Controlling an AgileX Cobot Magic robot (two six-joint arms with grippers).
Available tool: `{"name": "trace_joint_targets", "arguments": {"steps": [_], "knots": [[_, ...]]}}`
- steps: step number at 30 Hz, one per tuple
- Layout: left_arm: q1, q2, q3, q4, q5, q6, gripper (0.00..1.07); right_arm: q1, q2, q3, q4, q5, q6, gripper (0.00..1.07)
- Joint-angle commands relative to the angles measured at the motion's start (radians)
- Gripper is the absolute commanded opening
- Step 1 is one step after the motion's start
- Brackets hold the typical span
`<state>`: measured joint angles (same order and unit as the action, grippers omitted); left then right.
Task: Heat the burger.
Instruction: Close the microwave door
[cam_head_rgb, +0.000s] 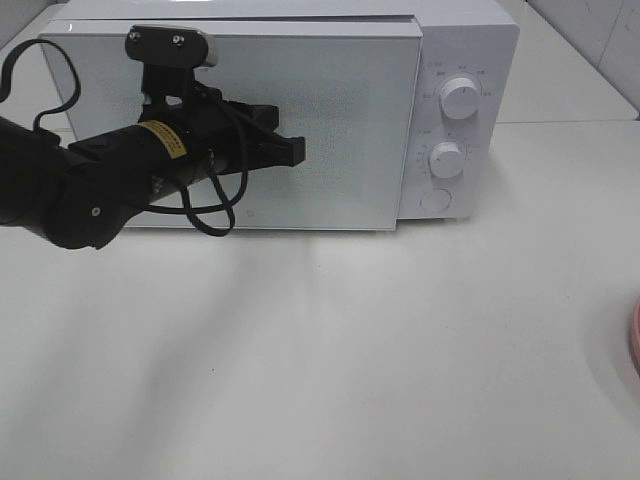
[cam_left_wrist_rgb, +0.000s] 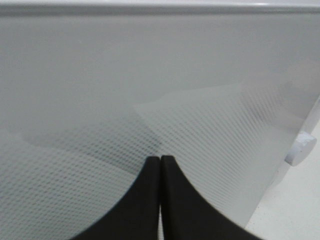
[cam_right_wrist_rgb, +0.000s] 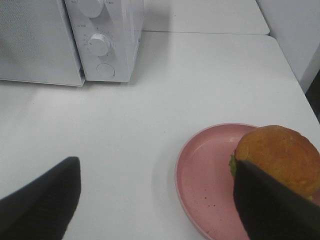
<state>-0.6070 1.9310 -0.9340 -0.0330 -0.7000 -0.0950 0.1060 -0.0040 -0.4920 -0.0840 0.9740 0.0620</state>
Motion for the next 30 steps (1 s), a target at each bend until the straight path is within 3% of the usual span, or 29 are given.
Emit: {"name": "trace_joint_targets", "arguments": {"steps": [1, 19, 23, 30], "knots": [[-0.005, 0.029, -0.082, -0.063, 0.002, 0.026, 0.00, -0.005, -0.035, 0.002, 0.002, -0.012, -0.012, 0.76], [-0.053, 0.146, -0.285, -0.109, 0.081, 0.034, 0.00, -0.005, -0.035, 0.002, 0.002, -0.012, -0.012, 0.76], [-0.053, 0.159, -0.314, -0.181, 0.084, 0.108, 0.00, -0.005, -0.035, 0.002, 0.002, -0.012, -0.012, 0.76], [-0.092, 0.134, -0.312, -0.179, 0.172, 0.111, 0.00, -0.005, -0.035, 0.002, 0.002, -0.012, -0.012, 0.76]]}}
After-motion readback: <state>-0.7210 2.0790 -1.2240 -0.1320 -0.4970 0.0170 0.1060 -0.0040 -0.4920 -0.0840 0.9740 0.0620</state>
